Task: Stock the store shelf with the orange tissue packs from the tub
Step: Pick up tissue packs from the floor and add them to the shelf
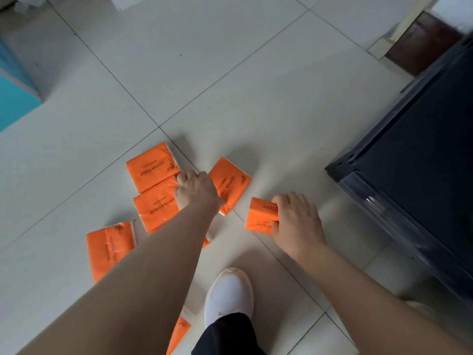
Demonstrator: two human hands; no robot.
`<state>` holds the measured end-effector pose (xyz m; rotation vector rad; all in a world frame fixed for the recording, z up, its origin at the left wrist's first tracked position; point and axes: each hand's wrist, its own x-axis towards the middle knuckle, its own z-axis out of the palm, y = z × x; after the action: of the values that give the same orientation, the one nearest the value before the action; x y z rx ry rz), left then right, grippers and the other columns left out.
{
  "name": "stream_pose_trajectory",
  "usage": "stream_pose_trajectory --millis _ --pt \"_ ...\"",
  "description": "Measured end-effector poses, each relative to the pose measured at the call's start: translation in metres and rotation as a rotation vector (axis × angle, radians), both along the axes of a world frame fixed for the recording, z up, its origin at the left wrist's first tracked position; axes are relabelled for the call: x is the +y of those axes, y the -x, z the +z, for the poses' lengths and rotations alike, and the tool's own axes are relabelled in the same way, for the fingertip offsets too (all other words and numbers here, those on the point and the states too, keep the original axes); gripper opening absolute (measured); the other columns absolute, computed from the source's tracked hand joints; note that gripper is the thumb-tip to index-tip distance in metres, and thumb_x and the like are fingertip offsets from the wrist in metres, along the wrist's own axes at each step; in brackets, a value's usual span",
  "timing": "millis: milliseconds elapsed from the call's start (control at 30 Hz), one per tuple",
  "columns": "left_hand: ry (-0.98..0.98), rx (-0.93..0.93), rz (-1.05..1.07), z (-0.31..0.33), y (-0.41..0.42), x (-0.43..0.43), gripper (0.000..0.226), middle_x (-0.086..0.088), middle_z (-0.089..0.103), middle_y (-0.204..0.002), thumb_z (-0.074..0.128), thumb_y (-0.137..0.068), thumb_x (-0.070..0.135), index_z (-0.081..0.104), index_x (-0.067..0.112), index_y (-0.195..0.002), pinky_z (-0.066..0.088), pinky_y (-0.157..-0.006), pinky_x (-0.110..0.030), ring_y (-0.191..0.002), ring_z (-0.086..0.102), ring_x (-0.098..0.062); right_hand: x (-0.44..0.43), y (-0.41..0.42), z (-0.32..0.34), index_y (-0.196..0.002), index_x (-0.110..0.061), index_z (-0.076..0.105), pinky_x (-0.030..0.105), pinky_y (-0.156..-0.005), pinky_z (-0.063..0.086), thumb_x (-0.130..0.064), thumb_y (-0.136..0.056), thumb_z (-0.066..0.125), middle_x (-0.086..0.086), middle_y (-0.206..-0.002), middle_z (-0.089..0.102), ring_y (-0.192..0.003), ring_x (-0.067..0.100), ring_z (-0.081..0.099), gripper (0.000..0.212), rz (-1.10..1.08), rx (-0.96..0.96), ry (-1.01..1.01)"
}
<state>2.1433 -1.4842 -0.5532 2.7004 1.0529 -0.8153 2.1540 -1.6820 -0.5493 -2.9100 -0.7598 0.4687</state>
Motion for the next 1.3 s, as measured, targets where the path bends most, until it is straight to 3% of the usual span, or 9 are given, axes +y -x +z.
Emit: stream_pose_trajectory --millis 100,267,433,500,600,733,933,1133,1300 --pt "0.055 0.041 0.009 0.001 0.001 -0.008 0.084 -0.007 0.044 -0.13 0.081 -0.062 0.05 0.043 0.014 -0.128 0.037 -0.097 -0.036 -0.126 0.034 -0.027 -0.003 0.003 0.006 -0.109 -0.017 0.05 0.038 -0.082 0.043 -0.018 -0.08 0.063 0.003 -0.106 0.057 -0.101 0.026 0.056 0.033 -0.015 0.084 -0.026" --pt "0.179 -0.173 -0.014 0.023 0.009 -0.03 0.055 -0.009 0.057 -0.11 0.074 -0.072 0.022 0.042 0.015 -0.118 0.043 -0.086 -0.038 -0.111 0.05 -0.029 -0.02 0.001 0.034 -0.127 -0.02 0.041 0.036 -0.089 0.042 -0.021 -0.084 0.058 0.002 -0.119 0.053 -0.111 0.023 0.053 0.047 -0.076 0.146 -0.034" --pt "0.208 -0.252 -0.221 0.076 0.008 -0.027 0.051 -0.005 0.052 -0.119 0.067 -0.079 0.03 0.049 0.024 -0.127 0.043 -0.092 -0.04 -0.119 0.043 -0.026 -0.037 0.003 0.091 -0.128 -0.023 0.042 0.034 -0.089 0.041 -0.024 -0.089 0.055 0.001 -0.122 0.048 -0.112 0.021 0.049 0.041 -0.145 0.152 -0.096" --pt "0.246 -0.31 -0.205 0.11 0.005 -0.027 0.045 -0.006 0.052 -0.116 0.066 -0.081 0.037 0.054 0.021 -0.122 0.045 -0.092 -0.042 -0.116 0.046 -0.028 -0.042 0.006 0.119 -0.125 -0.022 0.044 0.034 -0.089 0.041 -0.028 -0.09 0.055 0.001 -0.12 0.048 -0.112 0.022 0.048 0.037 -0.159 0.099 -0.126" --pt "0.321 -0.473 -0.111 0.171 0.007 -0.039 0.037 -0.007 0.057 -0.107 0.062 -0.084 0.041 0.056 0.017 -0.112 0.045 -0.078 -0.036 -0.103 0.054 -0.028 -0.049 0.013 0.168 -0.123 -0.021 0.046 0.035 -0.09 0.04 -0.032 -0.091 0.056 0.002 -0.119 0.049 -0.113 0.022 0.049 0.035 -0.2 0.012 -0.164" --pt "0.358 -0.696 -0.124 0.253 0.02 -0.061 0.028 0.0 0.059 -0.094 0.06 -0.083 0.032 0.056 0.019 -0.107 0.037 -0.068 -0.029 -0.085 0.053 -0.021 -0.056 0.028 0.243 -0.121 -0.021 0.049 0.035 -0.09 0.043 -0.023 -0.087 0.056 0.002 -0.117 0.051 -0.11 0.022 0.05 0.035 -0.238 -0.085 -0.243" --pt "0.355 -0.953 -0.139 0.365 0.035 -0.084 0.027 -0.002 0.059 -0.092 0.058 -0.084 0.024 0.052 0.013 -0.108 0.039 -0.067 -0.029 -0.085 0.055 -0.024 -0.074 0.045 0.35 -0.12 -0.017 0.052 0.035 -0.085 0.045 -0.019 -0.085 0.058 0.004 -0.117 0.047 -0.11 0.024 0.049 0.036 -0.261 -0.334 -0.335" --pt "0.324 -1.007 -0.181 0.429 0.038 -0.108 0.031 -0.007 0.064 -0.102 0.056 -0.086 0.027 0.054 0.013 -0.114 0.041 -0.073 -0.03 -0.097 0.058 -0.029 -0.11 0.033 0.436 -0.116 -0.01 0.053 0.037 -0.087 0.043 -0.015 -0.085 0.055 0.01 -0.114 0.05 -0.108 0.029 0.051 0.031 -0.359 -0.489 -0.359" --pt "0.301 -0.964 -0.26 0.444 0.001 -0.131 0.03 -0.007 0.065 -0.101 0.057 -0.085 0.035 0.056 0.015 -0.108 0.048 -0.08 -0.035 -0.097 0.06 -0.029 -0.135 -0.017 0.46 -0.117 -0.007 0.05 0.038 -0.09 0.042 -0.01 -0.084 0.053 0.015 -0.117 0.05 -0.111 0.034 0.051 0.033 -0.412 -0.483 -0.35"
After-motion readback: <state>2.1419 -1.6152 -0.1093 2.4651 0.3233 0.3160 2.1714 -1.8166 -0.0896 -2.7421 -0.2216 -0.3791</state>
